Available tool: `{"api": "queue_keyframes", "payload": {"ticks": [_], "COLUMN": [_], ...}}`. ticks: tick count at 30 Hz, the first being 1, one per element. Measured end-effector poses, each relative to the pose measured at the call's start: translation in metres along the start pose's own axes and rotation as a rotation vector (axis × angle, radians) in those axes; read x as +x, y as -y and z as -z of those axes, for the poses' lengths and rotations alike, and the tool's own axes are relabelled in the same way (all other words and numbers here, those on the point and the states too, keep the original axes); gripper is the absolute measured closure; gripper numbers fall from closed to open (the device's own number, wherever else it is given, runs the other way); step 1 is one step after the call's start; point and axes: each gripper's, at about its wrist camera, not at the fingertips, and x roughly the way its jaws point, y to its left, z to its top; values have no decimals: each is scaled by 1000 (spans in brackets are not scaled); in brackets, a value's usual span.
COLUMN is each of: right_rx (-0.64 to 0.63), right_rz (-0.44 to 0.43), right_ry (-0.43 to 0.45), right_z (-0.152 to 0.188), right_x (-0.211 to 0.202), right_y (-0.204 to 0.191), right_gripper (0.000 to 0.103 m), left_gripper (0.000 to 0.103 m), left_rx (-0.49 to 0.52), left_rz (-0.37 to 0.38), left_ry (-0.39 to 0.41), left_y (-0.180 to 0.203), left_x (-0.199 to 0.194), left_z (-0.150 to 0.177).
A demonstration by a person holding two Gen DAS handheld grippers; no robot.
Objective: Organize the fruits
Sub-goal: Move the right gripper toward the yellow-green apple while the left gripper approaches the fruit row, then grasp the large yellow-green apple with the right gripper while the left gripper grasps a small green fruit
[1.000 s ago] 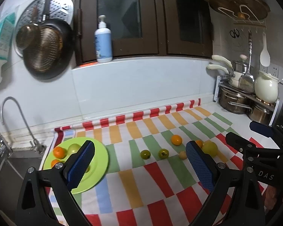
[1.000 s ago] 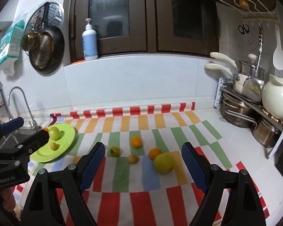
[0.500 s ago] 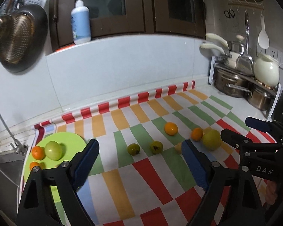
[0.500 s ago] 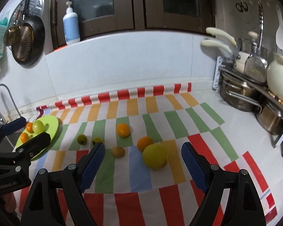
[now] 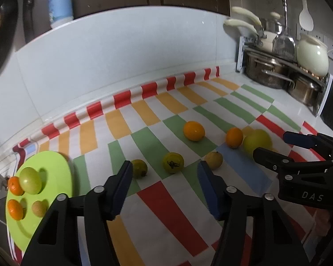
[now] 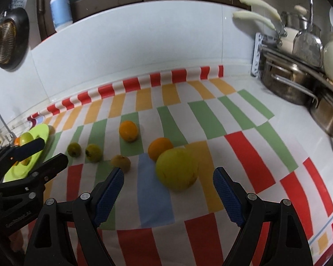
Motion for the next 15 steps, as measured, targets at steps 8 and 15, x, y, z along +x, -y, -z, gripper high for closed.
{"api": "queue_keyframes", "payload": {"ticks": [8,15], "right_rx": [18,32], "right_rz": [0,-8], "right_ry": [-48,-80], "right_z": [0,0], "right_x": [23,35], "right_y": [2,5], "right_gripper": [29,36], "left_gripper": [61,64], "left_rx": [16,33], "left_rz": [44,67], "left_ry": [-59,-95], "left_y": [0,2], "left_x": [31,51], "left_z": [-3,-4]}}
